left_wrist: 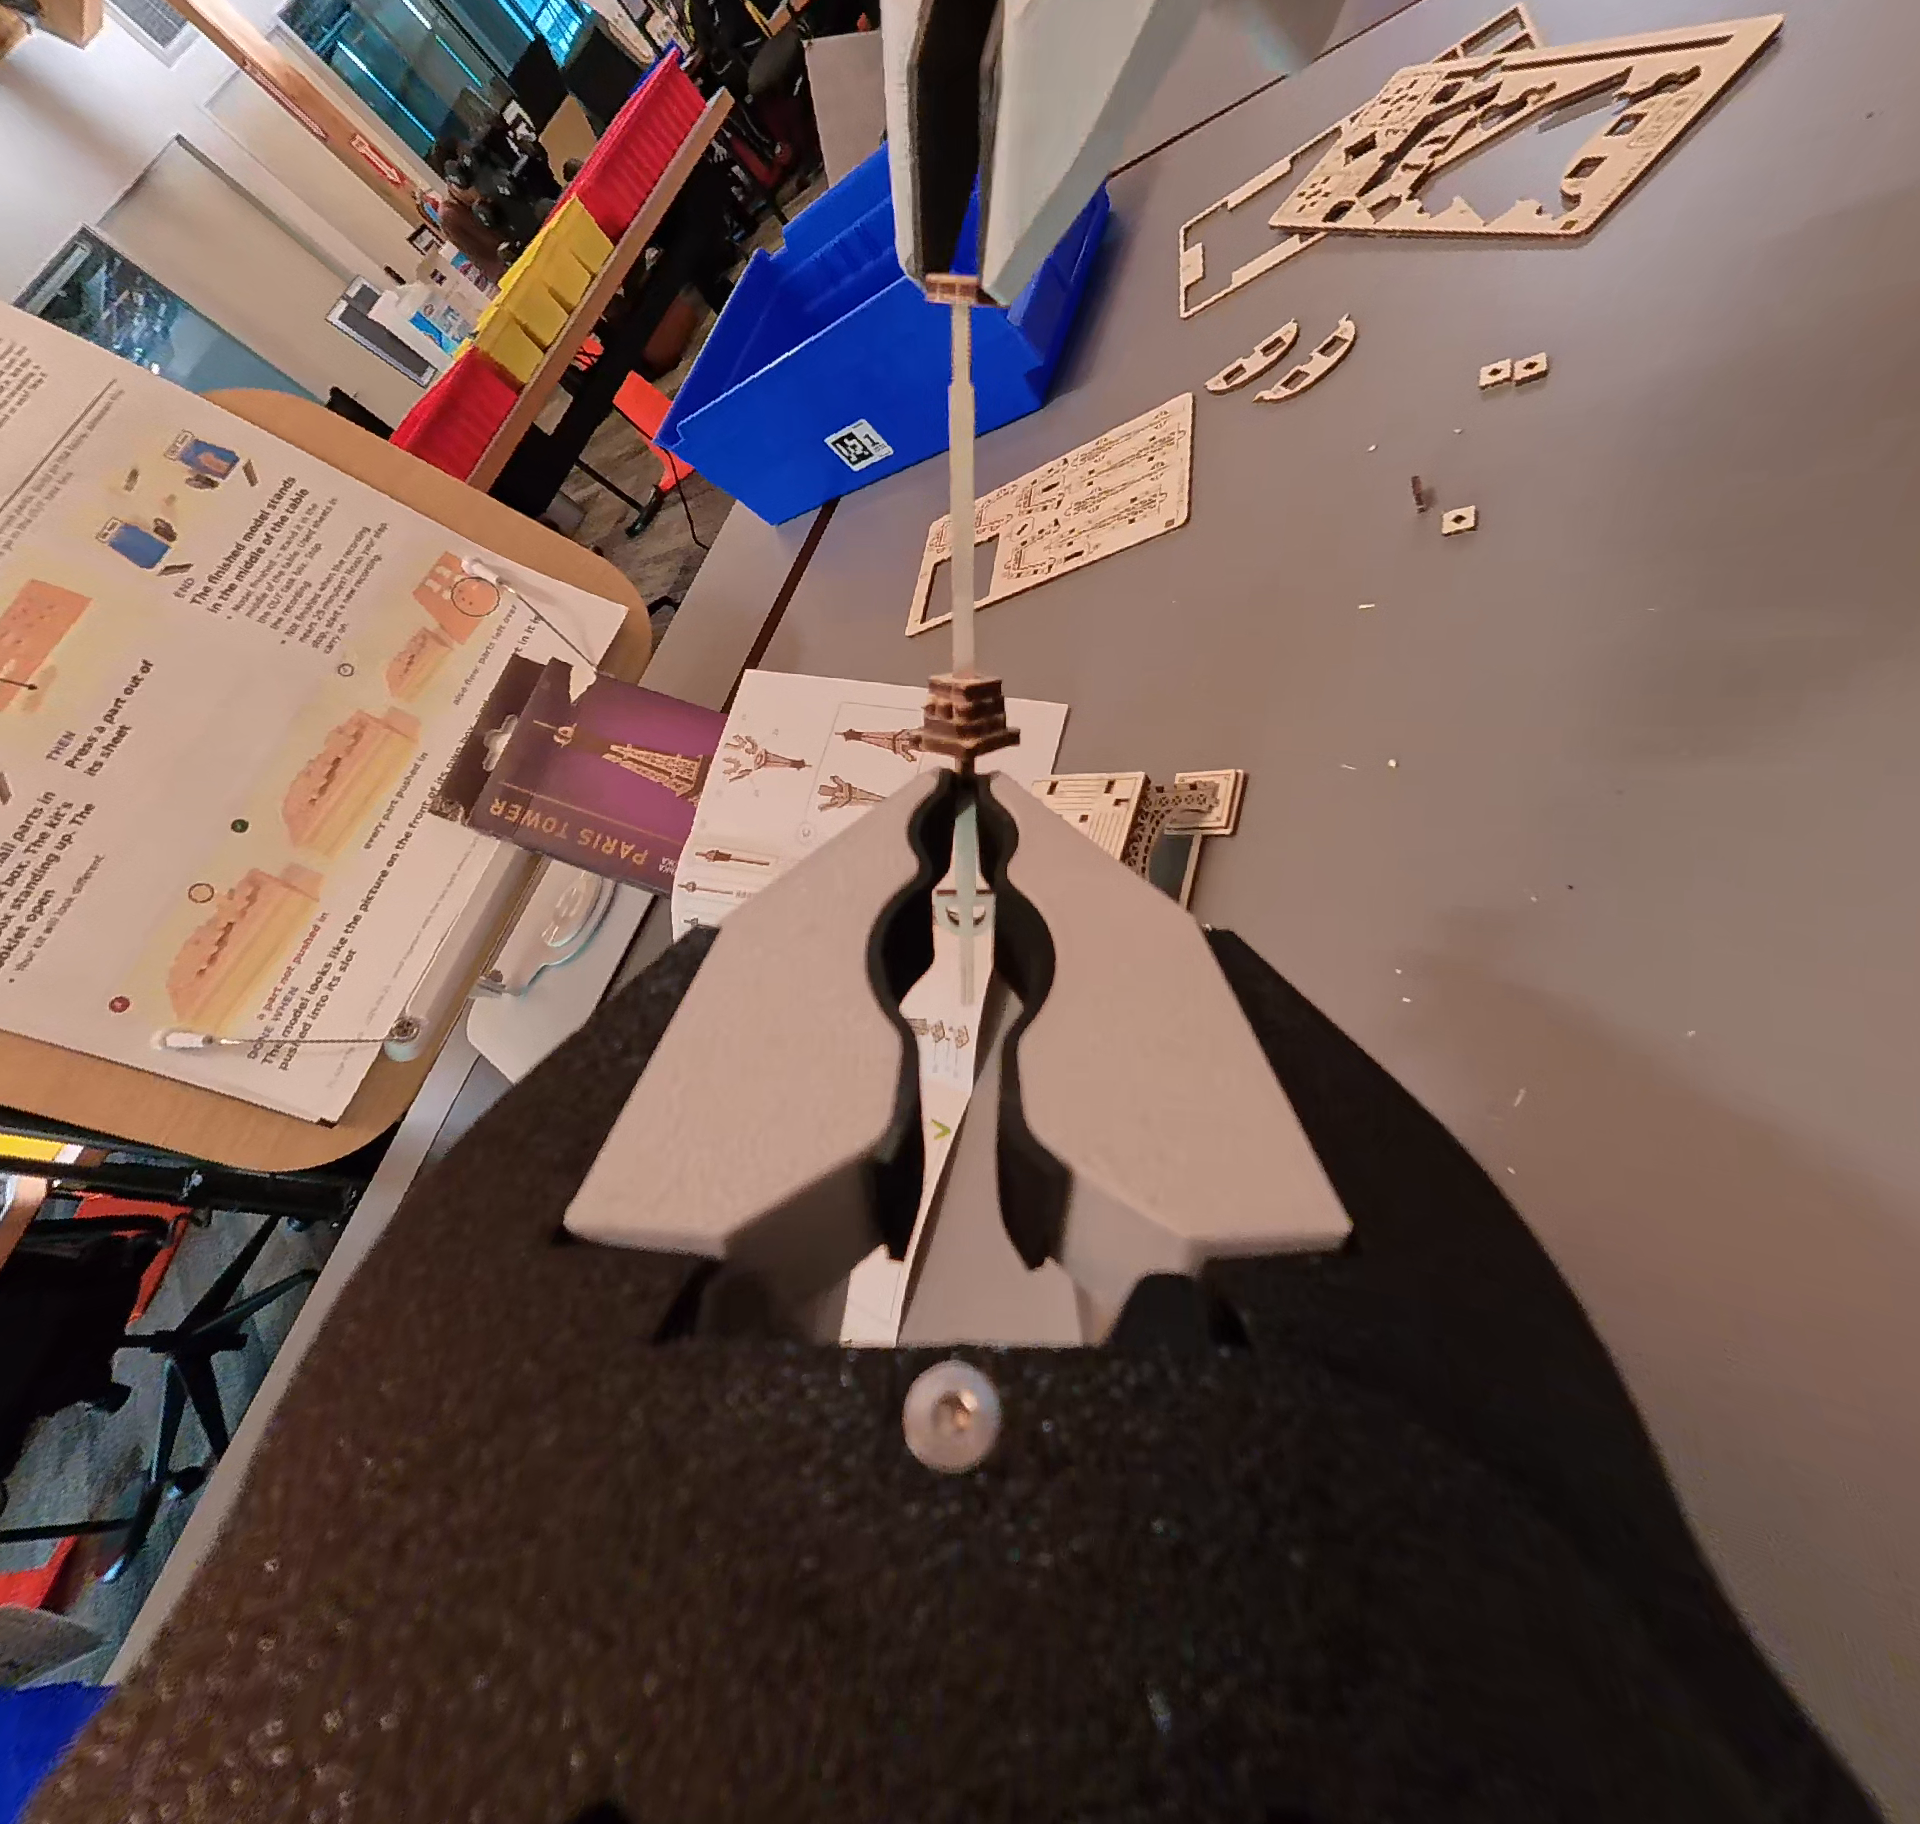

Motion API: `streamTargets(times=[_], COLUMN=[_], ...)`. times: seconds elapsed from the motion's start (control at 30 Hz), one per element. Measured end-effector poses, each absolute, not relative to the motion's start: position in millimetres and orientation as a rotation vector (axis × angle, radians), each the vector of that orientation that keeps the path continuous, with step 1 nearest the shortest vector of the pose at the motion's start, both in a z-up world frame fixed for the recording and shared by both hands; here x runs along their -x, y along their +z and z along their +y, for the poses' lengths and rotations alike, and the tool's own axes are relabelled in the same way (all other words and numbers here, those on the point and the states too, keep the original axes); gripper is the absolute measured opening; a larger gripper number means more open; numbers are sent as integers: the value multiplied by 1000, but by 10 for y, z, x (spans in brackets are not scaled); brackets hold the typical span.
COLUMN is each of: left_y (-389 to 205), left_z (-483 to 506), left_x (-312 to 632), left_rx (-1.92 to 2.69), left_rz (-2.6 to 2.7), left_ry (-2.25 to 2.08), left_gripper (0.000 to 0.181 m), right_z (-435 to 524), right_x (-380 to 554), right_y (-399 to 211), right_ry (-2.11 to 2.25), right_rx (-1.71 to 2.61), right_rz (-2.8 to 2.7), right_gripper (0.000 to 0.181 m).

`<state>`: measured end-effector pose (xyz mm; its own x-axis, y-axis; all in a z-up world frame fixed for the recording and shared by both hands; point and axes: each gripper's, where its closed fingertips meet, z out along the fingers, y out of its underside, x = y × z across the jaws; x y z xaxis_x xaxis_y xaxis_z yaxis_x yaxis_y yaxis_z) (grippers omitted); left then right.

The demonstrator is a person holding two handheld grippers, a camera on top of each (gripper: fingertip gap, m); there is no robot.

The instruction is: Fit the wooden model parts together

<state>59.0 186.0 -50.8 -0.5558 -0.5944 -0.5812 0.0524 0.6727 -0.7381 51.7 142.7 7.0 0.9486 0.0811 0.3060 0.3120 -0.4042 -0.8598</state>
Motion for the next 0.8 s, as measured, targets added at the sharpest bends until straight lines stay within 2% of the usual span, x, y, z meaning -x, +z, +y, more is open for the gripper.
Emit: streamTargets(times=[0.2,0.4,0.8], left_y=[-560,-568,-613], left_z=[1832,1790,1467], left_x=[-608,-621,-462], left_rx=[427,420,330], left_rz=[2008,1996,2025], left_ry=[-950,-1041,-1574], left_gripper=[1,1,1], right_z=[1434,1445,1330], right_x=[-542,-531,-381], right_y=[36,53,94], right_ry=[-371,-307,-128], right_rx=[2054,2064,2039], right_rz=[-371,-348,-381], right_gripper=[6,6,6])
